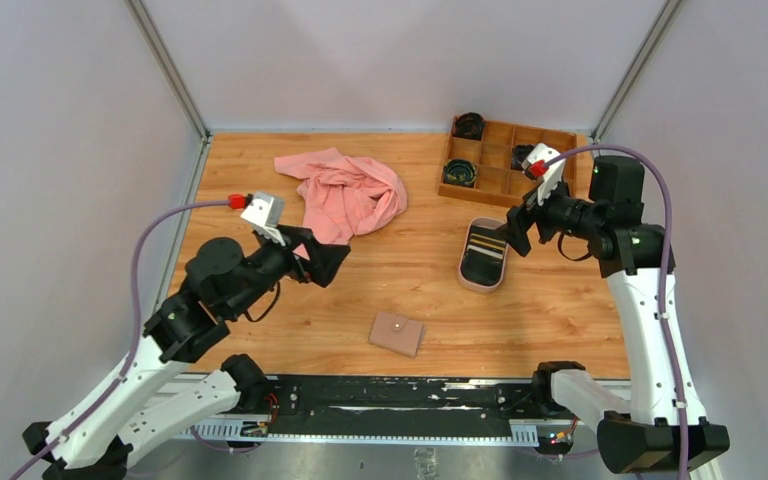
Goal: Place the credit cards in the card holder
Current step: Reset both arms
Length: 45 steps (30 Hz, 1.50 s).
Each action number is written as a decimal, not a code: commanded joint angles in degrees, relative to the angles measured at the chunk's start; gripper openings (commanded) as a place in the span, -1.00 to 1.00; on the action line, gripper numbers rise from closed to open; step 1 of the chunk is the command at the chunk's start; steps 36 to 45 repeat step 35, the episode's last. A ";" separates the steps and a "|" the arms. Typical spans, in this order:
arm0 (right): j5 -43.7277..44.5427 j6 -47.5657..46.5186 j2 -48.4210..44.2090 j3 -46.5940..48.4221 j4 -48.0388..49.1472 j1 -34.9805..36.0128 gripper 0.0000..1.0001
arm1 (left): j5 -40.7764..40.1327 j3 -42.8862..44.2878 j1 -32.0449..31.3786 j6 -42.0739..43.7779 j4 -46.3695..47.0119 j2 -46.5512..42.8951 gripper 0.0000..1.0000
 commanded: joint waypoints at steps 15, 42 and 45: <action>-6.58 16.56 -2.71 9.72 -3.95 -1.91 1.00 | -1.30 12.31 0.52 2.49 -16.70 -3.54 1.00; -9.89 16.82 -2.44 11.17 -4.06 -5.21 1.00 | 0.86 9.30 0.52 -1.49 -16.83 -10.01 1.00; -9.89 16.82 -2.44 11.17 -4.06 -5.21 1.00 | 0.86 9.30 0.52 -1.49 -16.83 -10.01 1.00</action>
